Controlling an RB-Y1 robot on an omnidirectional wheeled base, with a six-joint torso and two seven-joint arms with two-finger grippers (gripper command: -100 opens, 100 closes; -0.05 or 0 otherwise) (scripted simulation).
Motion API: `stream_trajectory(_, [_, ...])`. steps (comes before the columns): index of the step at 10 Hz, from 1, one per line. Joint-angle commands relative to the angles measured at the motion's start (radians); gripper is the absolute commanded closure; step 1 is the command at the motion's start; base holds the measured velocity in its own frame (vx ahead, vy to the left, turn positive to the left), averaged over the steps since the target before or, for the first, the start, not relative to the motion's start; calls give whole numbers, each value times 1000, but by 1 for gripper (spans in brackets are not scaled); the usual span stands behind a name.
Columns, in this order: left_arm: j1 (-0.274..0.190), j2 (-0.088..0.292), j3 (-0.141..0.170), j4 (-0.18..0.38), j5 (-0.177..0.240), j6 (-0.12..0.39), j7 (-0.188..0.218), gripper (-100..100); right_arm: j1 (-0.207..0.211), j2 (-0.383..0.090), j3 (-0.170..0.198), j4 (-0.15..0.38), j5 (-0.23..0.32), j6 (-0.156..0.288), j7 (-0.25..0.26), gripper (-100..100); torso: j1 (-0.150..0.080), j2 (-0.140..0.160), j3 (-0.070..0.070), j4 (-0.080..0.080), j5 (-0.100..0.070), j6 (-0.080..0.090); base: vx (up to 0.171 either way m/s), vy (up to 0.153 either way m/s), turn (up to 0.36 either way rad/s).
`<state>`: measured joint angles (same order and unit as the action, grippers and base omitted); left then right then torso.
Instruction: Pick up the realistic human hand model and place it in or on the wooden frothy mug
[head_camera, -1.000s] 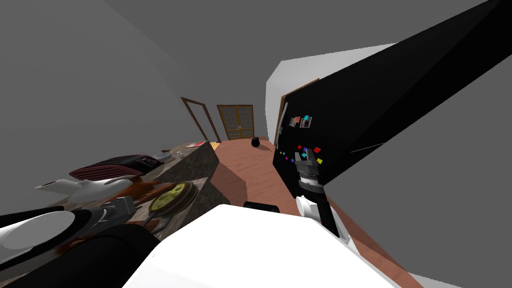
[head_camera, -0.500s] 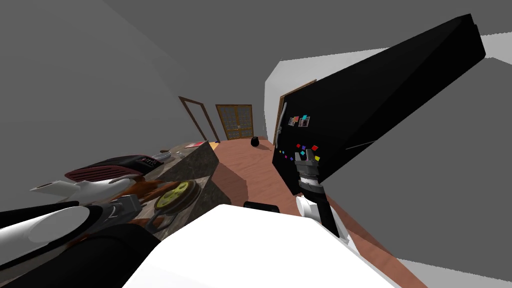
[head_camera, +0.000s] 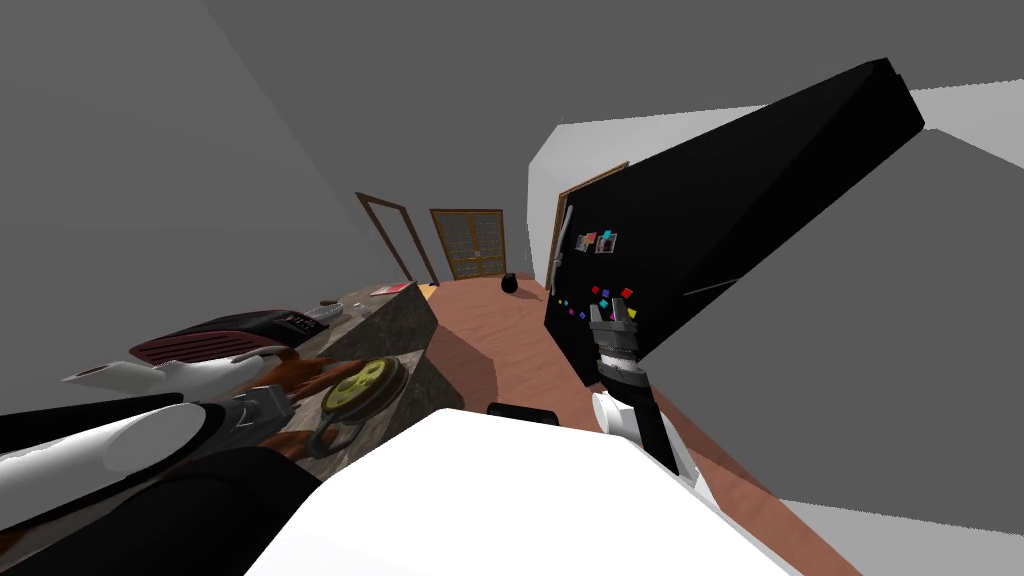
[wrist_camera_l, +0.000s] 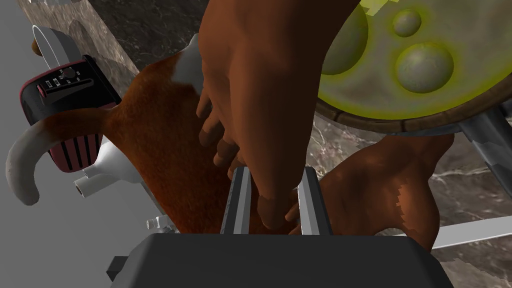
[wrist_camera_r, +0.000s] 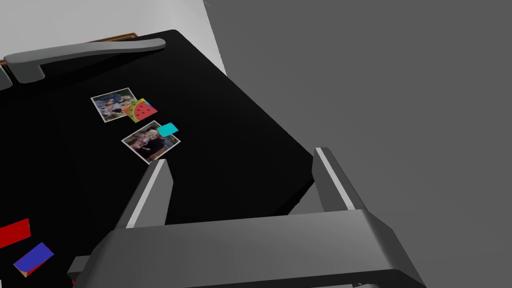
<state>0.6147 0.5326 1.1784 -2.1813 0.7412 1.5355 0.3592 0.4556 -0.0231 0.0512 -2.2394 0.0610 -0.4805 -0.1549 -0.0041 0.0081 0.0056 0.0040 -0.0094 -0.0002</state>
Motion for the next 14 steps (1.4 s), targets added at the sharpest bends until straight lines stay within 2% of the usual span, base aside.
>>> stream_trajectory(1, [-11,-17,3,-50,-21,33,22,100,0,0,0,0,0,0,0,0,0,0,0,0,0,0,-65,56,-52])
stream_trajectory(2, [-11,-17,3,-60,-21,33,22,100,0,0,0,0,0,0,0,0,0,1,1,0,0,0,-39,23,-7])
stream_trajectory(3, [-39,-48,7,-98,-68,79,62,100,0,0,0,0,0,0,0,0,-2,0,0,0,-1,-1,-64,39,-60])
stream_trajectory(4, [-39,-48,7,-134,-68,88,62,100,0,0,0,0,0,0,0,0,-2,1,1,0,-1,0,-68,45,-42])
stream_trajectory(5, [-32,-49,8,-114,-59,75,54,100,0,0,0,0,0,0,0,0,-2,2,1,1,-1,-1,-25,18,-7])
stream_trajectory(6, [-33,-49,8,-117,-60,78,56,0,0,0,0,0,0,0,0,0,-3,0,0,0,-1,-1,0,0,0])
stream_trajectory(7, [-33,-12,33,-135,-67,58,66,100,0,0,0,0,0,0,0,0,-3,-1,0,0,-1,-1,-23,-95,50])
stream_trajectory(10, [-29,25,52,-151,-70,38,81,100,0,0,0,0,0,0,0,0,-17,2,2,1,-6,-1,-53,-152,35])
stream_trajectory(14, [-19,102,89,-183,-73,0,120,100,0,1,0,0,0,0,0,0,-27,0,1,1,-9,-1,-25,-228,39])
